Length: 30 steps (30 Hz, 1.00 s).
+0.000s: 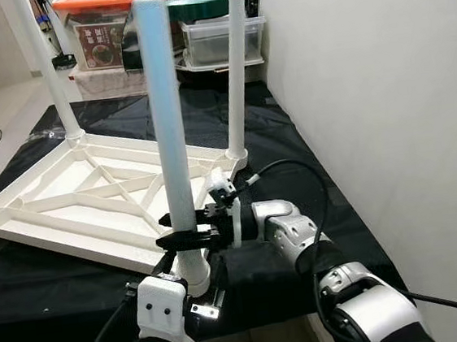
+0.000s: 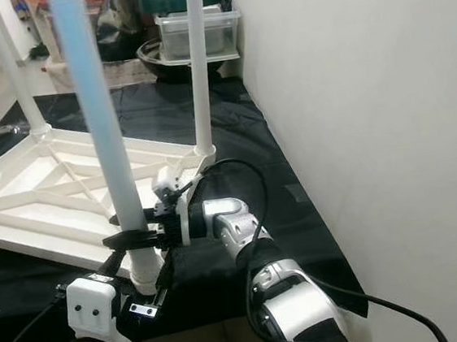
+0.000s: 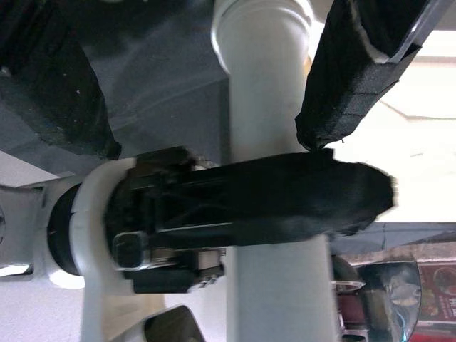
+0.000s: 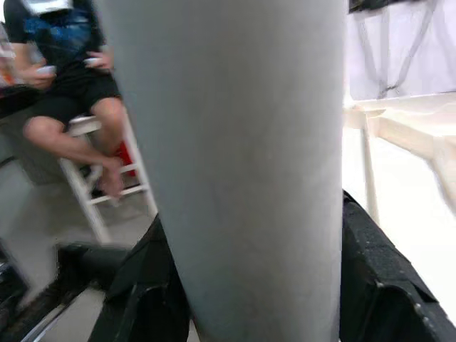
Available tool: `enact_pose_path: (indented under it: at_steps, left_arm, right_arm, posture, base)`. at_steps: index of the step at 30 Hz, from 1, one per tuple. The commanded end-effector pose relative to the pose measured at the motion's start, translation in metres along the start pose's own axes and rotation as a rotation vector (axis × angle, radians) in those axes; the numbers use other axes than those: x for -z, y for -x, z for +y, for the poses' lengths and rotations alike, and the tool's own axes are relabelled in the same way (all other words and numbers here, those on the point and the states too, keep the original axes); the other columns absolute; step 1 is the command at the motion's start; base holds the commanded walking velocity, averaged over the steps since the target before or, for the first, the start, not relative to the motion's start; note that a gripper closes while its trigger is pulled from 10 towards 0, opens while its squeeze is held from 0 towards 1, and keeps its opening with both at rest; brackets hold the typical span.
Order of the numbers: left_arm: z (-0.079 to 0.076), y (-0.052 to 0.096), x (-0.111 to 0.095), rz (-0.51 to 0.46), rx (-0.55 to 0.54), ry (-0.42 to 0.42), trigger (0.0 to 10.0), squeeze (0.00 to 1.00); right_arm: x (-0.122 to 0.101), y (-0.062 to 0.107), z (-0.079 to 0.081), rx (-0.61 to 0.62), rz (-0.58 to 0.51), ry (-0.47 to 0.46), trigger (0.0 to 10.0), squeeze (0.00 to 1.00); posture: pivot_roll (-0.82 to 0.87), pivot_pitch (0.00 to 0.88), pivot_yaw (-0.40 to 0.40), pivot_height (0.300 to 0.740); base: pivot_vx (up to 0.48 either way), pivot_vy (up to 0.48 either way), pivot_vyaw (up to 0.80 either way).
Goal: Building children table
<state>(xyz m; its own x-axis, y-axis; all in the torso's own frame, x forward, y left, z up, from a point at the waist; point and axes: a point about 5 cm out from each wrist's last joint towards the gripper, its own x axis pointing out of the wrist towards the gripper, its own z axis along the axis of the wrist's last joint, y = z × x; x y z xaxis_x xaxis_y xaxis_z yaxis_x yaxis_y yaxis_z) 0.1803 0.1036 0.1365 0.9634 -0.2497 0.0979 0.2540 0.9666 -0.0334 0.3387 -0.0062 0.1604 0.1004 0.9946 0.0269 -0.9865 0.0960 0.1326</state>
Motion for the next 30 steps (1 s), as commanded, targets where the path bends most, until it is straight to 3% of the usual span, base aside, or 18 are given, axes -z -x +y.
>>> enact_pose_path:
  at_steps: [1,3,4,5,7,8,9,10,12,14,17,20,21,23,24,25,29,30]
  left_arm:
    - [-0.001,0.001,0.001,0.002,-0.003,-0.001,10.0,0.0]
    - [-0.001,0.001,0.001,0.003,-0.004,0.0,10.0,0.0]
    - [-0.001,0.001,0.001,0.003,-0.004,0.0,10.0,0.0]
    - [-0.001,0.001,0.001,0.003,-0.004,0.0,10.0,0.0]
    - [-0.001,0.001,0.001,0.003,-0.004,0.0,10.0,0.0]
    - [-0.001,0.001,0.001,0.004,-0.004,0.001,10.0,0.0]
    - [-0.001,0.001,0.001,0.004,-0.004,0.001,10.0,0.0]
    - [-0.001,0.0,0.001,0.004,-0.003,0.001,10.0,0.0]
    - [-0.001,0.0,0.001,0.004,-0.003,0.0,10.0,0.0]
    - [0.0,0.0,0.001,0.003,-0.004,-0.001,10.0,0.0]
    - [0.0,0.0,0.001,0.004,-0.005,-0.002,10.0,0.0]
    - [0.0,0.0,0.002,0.005,-0.006,-0.002,10.0,0.0]
    - [0.0,0.0,0.002,0.006,-0.005,-0.001,10.0,0.0]
    - [0.0,0.0,0.002,0.006,-0.005,-0.001,10.0,0.0]
    - [0.0,0.0,0.002,0.006,-0.005,-0.002,10.0,0.0]
    - [0.0,0.0,0.002,0.006,-0.006,-0.003,10.0,0.0]
    - [0.001,0.0,0.002,0.006,-0.007,-0.003,10.0,0.0]
    - [0.001,0.0,0.002,0.006,-0.007,-0.003,10.0,0.0]
  right_arm:
    - [0.001,0.001,-0.011,0.194,-0.008,-0.017,0.0,0.0]
    - [-0.005,0.013,-0.035,0.597,-0.045,-0.021,0.0,0.0]
    - [-0.005,0.013,-0.035,0.597,-0.045,-0.021,0.0,0.0]
    - [-0.005,0.021,-0.042,0.733,-0.065,-0.058,0.0,0.0]
    - [-0.005,0.027,-0.046,0.812,-0.076,-0.084,0.0,0.0]
    - [-0.005,0.038,-0.053,0.953,-0.091,-0.101,0.0,0.0]
    - [-0.005,0.038,-0.053,0.953,-0.091,-0.101,0.0,0.0]
    - [-0.002,0.056,-0.059,1.173,-0.102,-0.113,0.0,0.0]
    - [0.007,0.082,-0.062,1.468,-0.129,-0.153,0.0,0.0]
    - [0.015,0.087,-0.059,1.571,-0.135,-0.208,0.0,0.0]
    - [0.024,0.085,-0.055,1.624,-0.135,-0.267,0.0,0.0]
    - [0.036,0.064,-0.045,1.606,-0.13,-0.347,0.0,0.0]
    - [0.036,0.055,-0.044,1.564,-0.138,-0.354,1.5,0.0]
    - [0.036,0.055,-0.044,1.564,-0.138,-0.354,1.5,0.0]
    - [0.035,0.048,-0.043,1.523,-0.133,-0.35,10.0,0.0]
    - [0.03,0.042,-0.043,1.45,-0.165,-0.34,10.0,1.0]
    - [0.02,0.039,-0.045,1.382,-0.207,-0.297,10.0,1.0]
    - [0.009,0.035,-0.047,1.287,-0.255,-0.259,10.0,0.0]
  posture:
    - [0.07,0.0,-0.056,0.74]
    - [0.07,0.0,-0.056,0.74]
    - [0.07,0.0,-0.056,0.74]
    - [0.06,0.0,-0.056,0.74]
    - [0.06,0.0,-0.056,0.74]
    - [0.06,0.0,-0.056,0.74]
    - [0.06,0.0,-0.056,0.74]
    - [0.06,0.0,-0.055,0.74]
    - [0.06,0.0,-0.057,0.74]
    - [0.06,0.0,-0.057,0.74]
    - [0.06,0.0,-0.057,0.74]
    - [0.06,0.0,-0.057,0.74]
    - [0.06,0.0,-0.057,0.74]
    - [0.06,0.0,-0.057,0.74]
    - [0.06,0.0,-0.057,0.74]
    - [0.06,0.0,-0.058,0.74]
    - [0.06,0.0,-0.058,0.74]
    - [0.06,0.0,-0.058,0.74]
  base:
    - [0.0,0.0,0.0]
    - [0.0,0.0,0.0]
    - [0.0,0.0,0.0]
    - [0.0,0.0,0.0]
    - [0.0,0.0,0.0]
    - [0.0,0.0,0.0]
    - [0.0,0.0,0.0]
    - [0.0,0.0,0.0]
    - [0.0,0.0,0.0]
    - [0.0,0.0,0.0]
    - [0.0,0.0,0.0]
    - [0.0,0.0,0.0]
    - [0.0,0.0,0.0]
    - [0.0,0.0,0.0]
    - [0.0,0.0,0.0]
    - [0.0,0.0,0.0]
    - [0.0,0.0,0.0]
    - [0.0,0.0,0.0]
